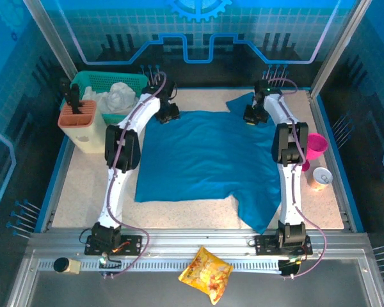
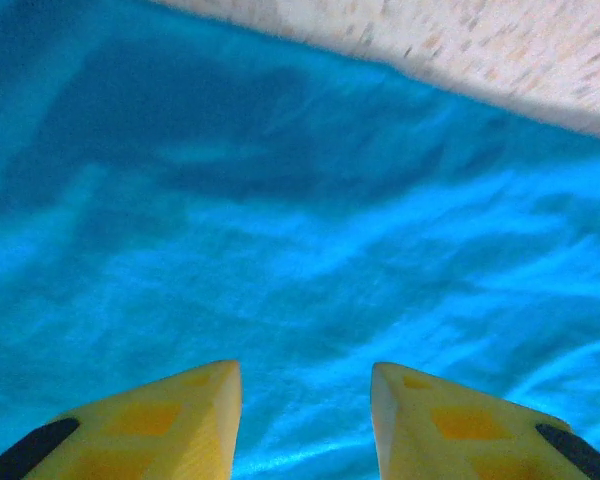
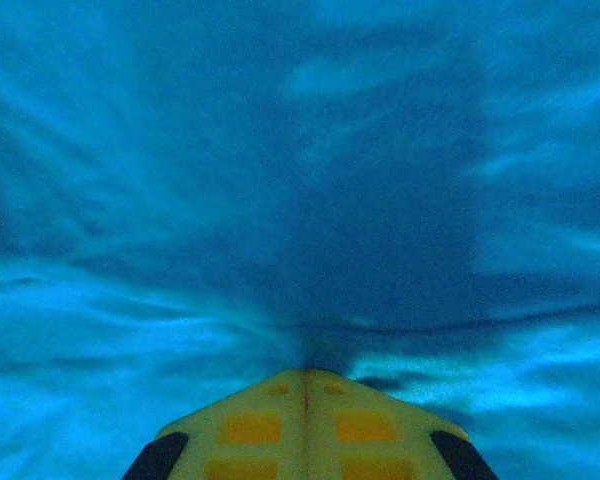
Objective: Fold and stack the t-shirts
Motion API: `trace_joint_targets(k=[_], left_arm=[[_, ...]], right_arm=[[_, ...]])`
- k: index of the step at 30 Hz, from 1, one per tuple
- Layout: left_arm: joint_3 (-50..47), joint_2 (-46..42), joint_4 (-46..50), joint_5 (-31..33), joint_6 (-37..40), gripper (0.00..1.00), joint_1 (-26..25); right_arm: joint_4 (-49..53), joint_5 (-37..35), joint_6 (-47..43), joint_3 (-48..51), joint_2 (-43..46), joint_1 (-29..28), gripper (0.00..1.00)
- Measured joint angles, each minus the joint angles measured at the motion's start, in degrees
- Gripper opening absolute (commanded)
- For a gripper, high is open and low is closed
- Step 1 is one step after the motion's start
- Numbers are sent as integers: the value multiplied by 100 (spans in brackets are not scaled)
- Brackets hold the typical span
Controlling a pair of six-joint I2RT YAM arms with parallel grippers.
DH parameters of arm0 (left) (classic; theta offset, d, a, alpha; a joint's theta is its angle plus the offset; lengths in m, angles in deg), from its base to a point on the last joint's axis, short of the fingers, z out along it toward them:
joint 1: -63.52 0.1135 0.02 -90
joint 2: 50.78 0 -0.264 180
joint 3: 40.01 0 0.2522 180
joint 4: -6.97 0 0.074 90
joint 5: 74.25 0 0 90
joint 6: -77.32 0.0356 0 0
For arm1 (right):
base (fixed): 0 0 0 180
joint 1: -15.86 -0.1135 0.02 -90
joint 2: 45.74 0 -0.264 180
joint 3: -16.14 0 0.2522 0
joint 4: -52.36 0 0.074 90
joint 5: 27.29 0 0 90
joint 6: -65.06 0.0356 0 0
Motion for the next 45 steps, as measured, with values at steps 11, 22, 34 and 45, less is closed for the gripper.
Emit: trace_joint_targets(k=[11,22,34,45], left_arm=[[-1764,-686,-164,57,0,40,-144],[-4236,-4513,-398,63,4,44,-173],[-6977,-4076,-966,-514,-568,43,-599],[-6118,-3204,-1062,-238,-603,43,-568]], right_arm=[[-286,24,-203,2629,1762,-72,0],[-590,-205,114,6111,5654,-131,0],[-728,-219,588,7720,5112,-540,0],[-671,-719,586,6378,3906,-533,0]])
